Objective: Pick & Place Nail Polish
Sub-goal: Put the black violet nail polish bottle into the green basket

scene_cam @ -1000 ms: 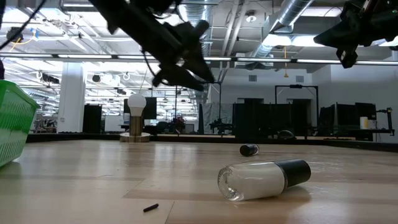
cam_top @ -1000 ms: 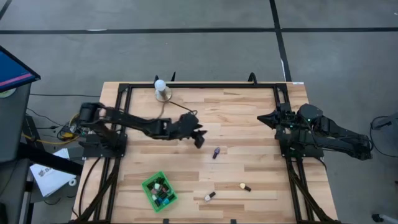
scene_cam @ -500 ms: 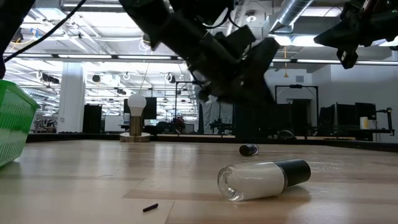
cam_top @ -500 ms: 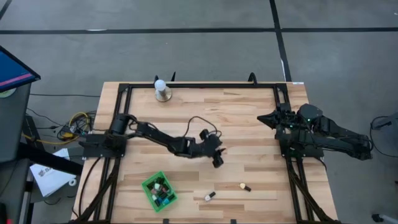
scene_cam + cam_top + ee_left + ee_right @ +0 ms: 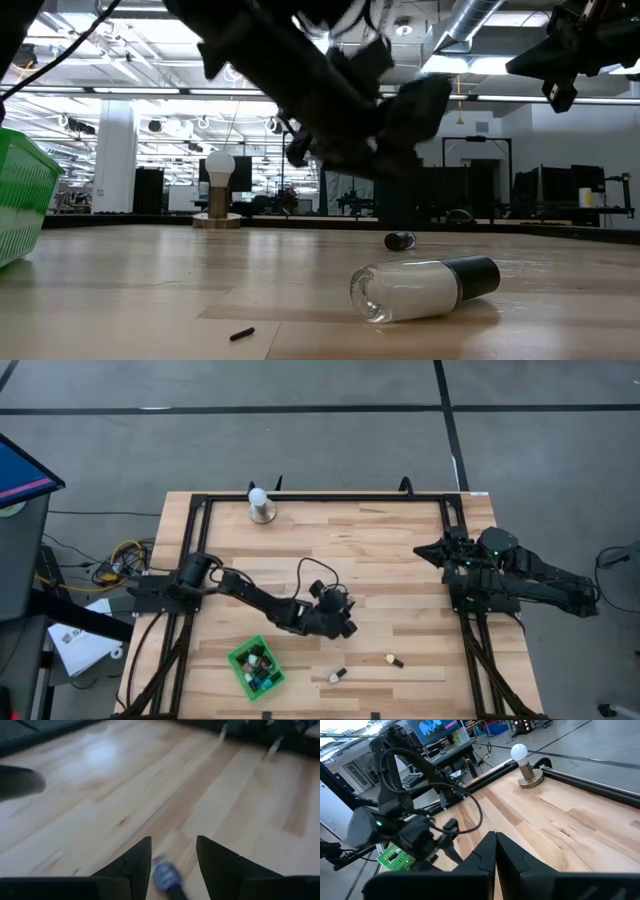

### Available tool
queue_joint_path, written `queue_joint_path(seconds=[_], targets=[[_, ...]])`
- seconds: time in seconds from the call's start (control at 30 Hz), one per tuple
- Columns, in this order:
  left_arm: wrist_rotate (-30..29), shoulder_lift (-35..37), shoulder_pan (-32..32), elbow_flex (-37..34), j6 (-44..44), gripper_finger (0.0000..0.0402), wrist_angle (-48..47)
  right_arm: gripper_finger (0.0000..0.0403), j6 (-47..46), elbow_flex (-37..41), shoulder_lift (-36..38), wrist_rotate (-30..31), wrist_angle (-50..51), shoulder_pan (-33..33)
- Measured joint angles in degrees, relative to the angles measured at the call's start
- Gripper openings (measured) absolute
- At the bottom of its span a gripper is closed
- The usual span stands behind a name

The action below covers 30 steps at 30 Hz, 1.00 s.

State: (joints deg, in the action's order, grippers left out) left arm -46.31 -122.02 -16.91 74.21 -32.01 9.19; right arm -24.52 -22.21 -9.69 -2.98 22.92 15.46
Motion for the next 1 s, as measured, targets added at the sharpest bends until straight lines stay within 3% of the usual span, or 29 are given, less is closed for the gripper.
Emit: queue_joint_path(seconds=[0.53, 0.73, 1.0], targets=[[2.59, -7.89, -0.14, 0.13, -11.21, 0.015, 0.3, 0.0, -0.59, 0.02, 0.01, 0.02, 0.01, 0.0], [1.74, -8.8, -0.46, 0.2, -11.13, 0.0147, 0.11, 0.0, -1.02, 0.0, -0.01, 0.02, 0.0, 0.0], [3.34, -8.87, -0.92, 0.24, -12.04, 0.007, -5.71, 0.0, -1.02, 0.02, 0.0, 0.01, 0.0, 0.0]])
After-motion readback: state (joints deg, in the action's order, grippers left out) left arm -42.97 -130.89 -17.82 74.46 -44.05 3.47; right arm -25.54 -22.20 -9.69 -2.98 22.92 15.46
